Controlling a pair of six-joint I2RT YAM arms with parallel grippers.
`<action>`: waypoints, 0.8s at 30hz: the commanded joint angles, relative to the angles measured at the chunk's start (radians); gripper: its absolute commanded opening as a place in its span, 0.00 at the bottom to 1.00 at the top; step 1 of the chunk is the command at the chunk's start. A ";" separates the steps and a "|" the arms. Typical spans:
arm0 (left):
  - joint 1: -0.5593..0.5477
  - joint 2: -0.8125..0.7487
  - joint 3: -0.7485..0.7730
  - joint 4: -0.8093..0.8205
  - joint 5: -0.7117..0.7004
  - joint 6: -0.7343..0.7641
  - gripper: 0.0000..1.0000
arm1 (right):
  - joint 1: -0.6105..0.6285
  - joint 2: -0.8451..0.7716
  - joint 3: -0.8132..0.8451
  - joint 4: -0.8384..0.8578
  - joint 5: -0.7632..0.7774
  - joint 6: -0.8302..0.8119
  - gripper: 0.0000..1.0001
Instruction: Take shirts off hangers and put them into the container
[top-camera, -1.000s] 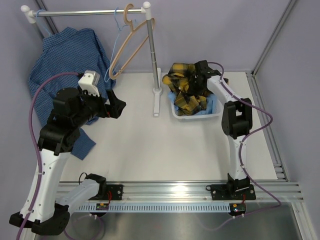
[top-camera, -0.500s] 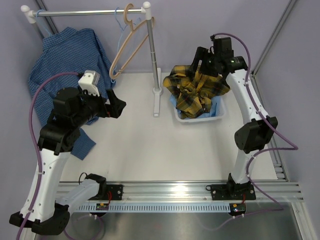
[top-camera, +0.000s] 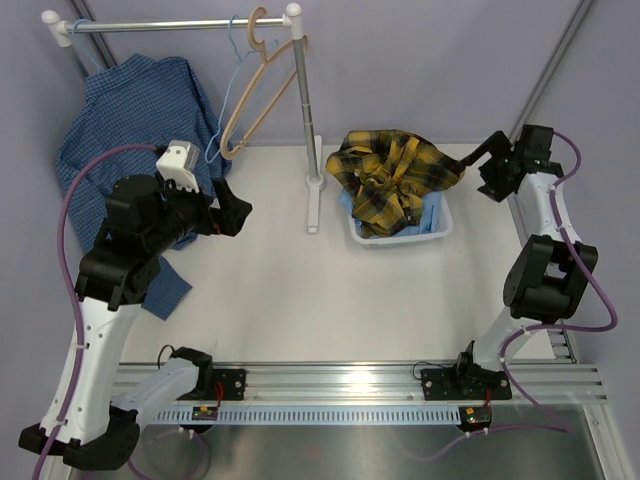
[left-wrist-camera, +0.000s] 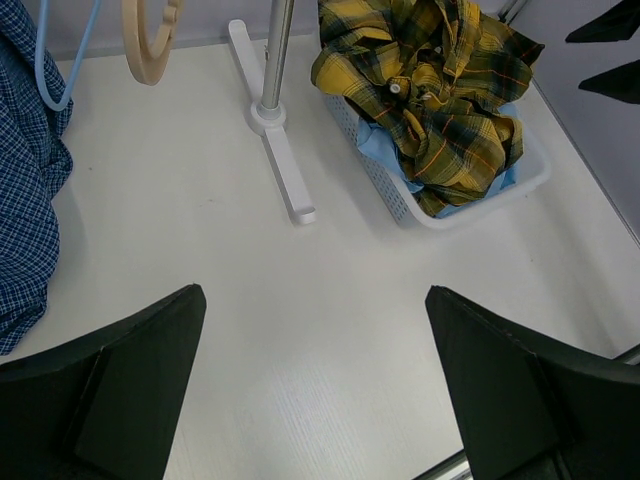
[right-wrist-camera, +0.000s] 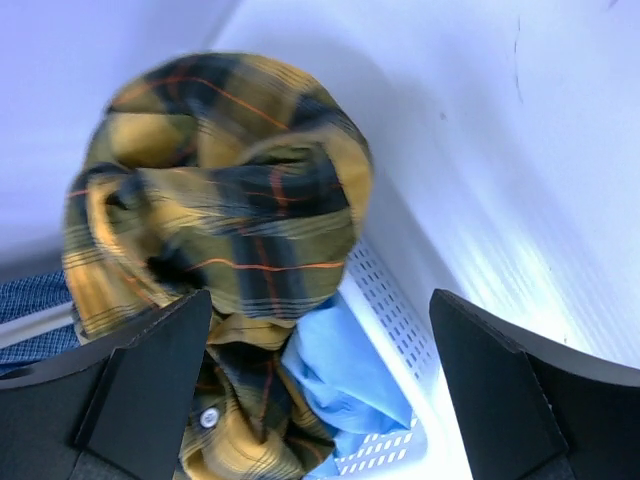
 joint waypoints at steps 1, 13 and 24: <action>0.003 -0.012 0.008 0.031 -0.001 0.006 0.99 | 0.001 0.031 -0.031 0.161 -0.127 0.057 1.00; 0.003 -0.038 -0.005 0.021 -0.009 0.017 0.99 | -0.002 0.272 0.022 0.433 -0.311 0.046 0.82; 0.003 -0.044 -0.018 0.014 -0.015 0.020 0.99 | 0.045 0.111 0.007 0.396 -0.310 -0.204 0.00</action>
